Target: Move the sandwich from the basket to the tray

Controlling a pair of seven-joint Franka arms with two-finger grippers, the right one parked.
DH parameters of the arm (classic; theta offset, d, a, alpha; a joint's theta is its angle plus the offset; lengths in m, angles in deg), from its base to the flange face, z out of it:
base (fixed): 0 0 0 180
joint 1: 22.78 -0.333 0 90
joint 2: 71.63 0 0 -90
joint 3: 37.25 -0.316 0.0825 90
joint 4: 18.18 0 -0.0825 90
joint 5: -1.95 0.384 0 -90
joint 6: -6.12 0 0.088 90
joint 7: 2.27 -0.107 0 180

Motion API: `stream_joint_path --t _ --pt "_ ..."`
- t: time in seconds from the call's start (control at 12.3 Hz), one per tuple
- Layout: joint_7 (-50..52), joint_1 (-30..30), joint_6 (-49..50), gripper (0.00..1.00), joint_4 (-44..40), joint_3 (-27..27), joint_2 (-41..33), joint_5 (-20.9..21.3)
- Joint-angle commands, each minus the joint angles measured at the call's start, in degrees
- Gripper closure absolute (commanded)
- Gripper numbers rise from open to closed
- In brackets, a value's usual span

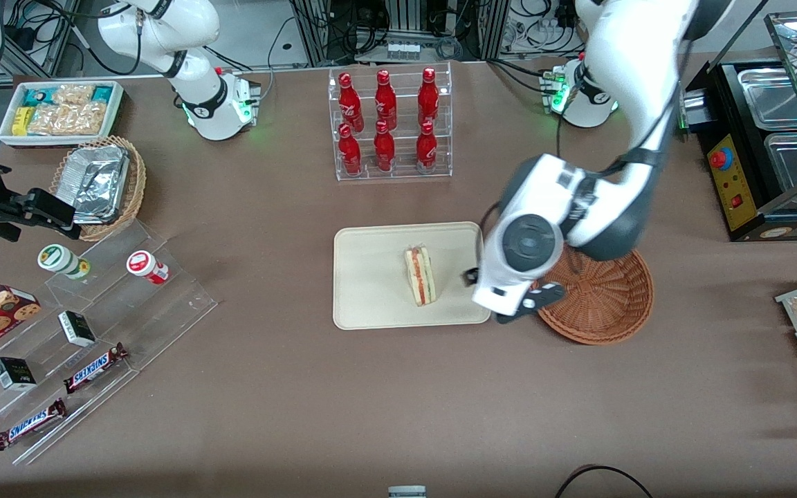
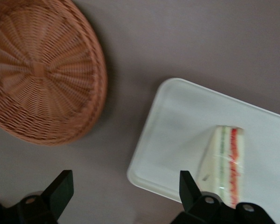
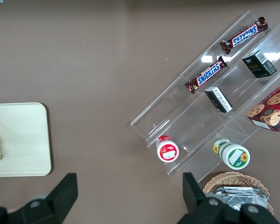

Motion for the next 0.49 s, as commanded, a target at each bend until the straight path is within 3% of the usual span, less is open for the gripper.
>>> stream_joint_path --t 0.0,0.41 --pt "-9.10 -5.22 1.54 0.00 9.00 0.46 -7.96 0.14" --pt "-20.38 -12.79 8.58 0.00 8.92 0.37 -12.97 0.22"
